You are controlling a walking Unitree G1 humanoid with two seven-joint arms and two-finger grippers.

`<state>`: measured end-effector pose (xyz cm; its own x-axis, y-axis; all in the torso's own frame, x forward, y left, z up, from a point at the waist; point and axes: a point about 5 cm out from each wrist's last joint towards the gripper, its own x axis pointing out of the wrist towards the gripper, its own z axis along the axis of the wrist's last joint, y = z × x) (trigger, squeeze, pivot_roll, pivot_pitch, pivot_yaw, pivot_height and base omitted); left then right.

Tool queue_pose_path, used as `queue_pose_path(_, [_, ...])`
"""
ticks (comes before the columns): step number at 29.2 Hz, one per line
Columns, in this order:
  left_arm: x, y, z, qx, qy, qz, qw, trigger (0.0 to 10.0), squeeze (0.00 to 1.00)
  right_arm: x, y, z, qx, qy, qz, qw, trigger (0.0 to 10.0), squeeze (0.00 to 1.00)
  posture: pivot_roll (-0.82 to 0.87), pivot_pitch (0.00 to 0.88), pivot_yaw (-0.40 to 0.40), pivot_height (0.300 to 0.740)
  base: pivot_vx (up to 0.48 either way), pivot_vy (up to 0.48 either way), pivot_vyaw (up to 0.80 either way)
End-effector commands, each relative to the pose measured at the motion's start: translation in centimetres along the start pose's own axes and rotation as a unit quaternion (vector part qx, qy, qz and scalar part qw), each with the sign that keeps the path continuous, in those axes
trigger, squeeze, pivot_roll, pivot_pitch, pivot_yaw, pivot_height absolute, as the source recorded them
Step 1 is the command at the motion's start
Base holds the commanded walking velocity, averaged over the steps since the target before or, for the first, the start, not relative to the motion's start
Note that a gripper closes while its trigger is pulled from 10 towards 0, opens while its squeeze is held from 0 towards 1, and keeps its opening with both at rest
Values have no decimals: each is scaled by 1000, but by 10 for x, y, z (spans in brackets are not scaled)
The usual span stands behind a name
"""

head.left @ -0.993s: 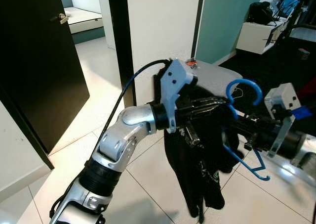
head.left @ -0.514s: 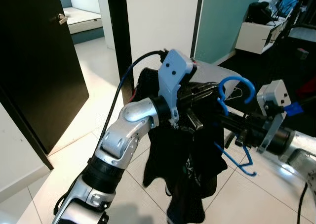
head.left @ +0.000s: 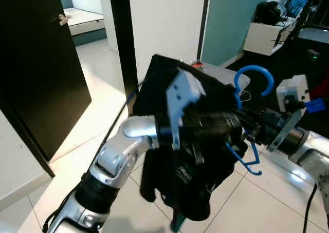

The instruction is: Hang hanger

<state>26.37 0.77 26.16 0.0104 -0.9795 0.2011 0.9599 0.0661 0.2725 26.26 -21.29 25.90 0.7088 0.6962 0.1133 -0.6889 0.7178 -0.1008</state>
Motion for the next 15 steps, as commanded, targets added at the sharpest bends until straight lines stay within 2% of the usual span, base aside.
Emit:
queue_pose_path(1, [-2, -6, 1, -12, -2, -19, 1000, 10000, 1000, 1, 3, 9, -6, -33, 11, 999, 10000, 0, 90, 0, 25, 740, 0, 0, 0])
queue_pose_path(3, [-4, -5, 3, -14, -4, -21, 1000, 10000, 1000, -2, 4, 11, -5, -38, 19, 999, 10000, 0, 91, 0, 25, 740, 0, 0, 0])
queue_pose_path(5, [-14, 0, 7, -7, 2, -20, 1000, 10000, 1000, -11, 2, 11, -3, -42, 28, 999, 10000, 0, 90, 0, 26, 740, 0, 0, 0])
queue_pose_path(7, [-19, 2, 8, -5, 6, -20, 1000, 10000, 1000, -14, 2, 11, -2, -42, 29, 999, 10000, 0, 90, 0, 26, 740, 0, 0, 0])
queue_pose_path(9, [-19, 2, 8, -5, 6, -20, 1000, 10000, 1000, -14, 2, 11, -2, -42, 29, 999, 10000, 0, 90, 0, 26, 740, 0, 0, 0])
queue_pose_path(12, [-46, 20, 17, 36, 46, 3, 998, 10000, 1000, -33, 5, 9, 2, -24, 63, 998, 10000, 0, 95, 0, 29, 740, 0, 0, 0])
queue_pose_path(13, [-46, 20, 17, 36, 46, 3, 998, 10000, 1000, -33, 5, 9, 2, -24, 63, 998, 10000, 0, 95, 0, 29, 740, 0, 0, 0])
queue_pose_path(15, [-59, 33, 28, 69, 58, 31, 995, 10000, 1000, -45, 6, 6, 4, -1, 78, 997, 10000, 0, 97, 0, 27, 740, 0, 0, 0])
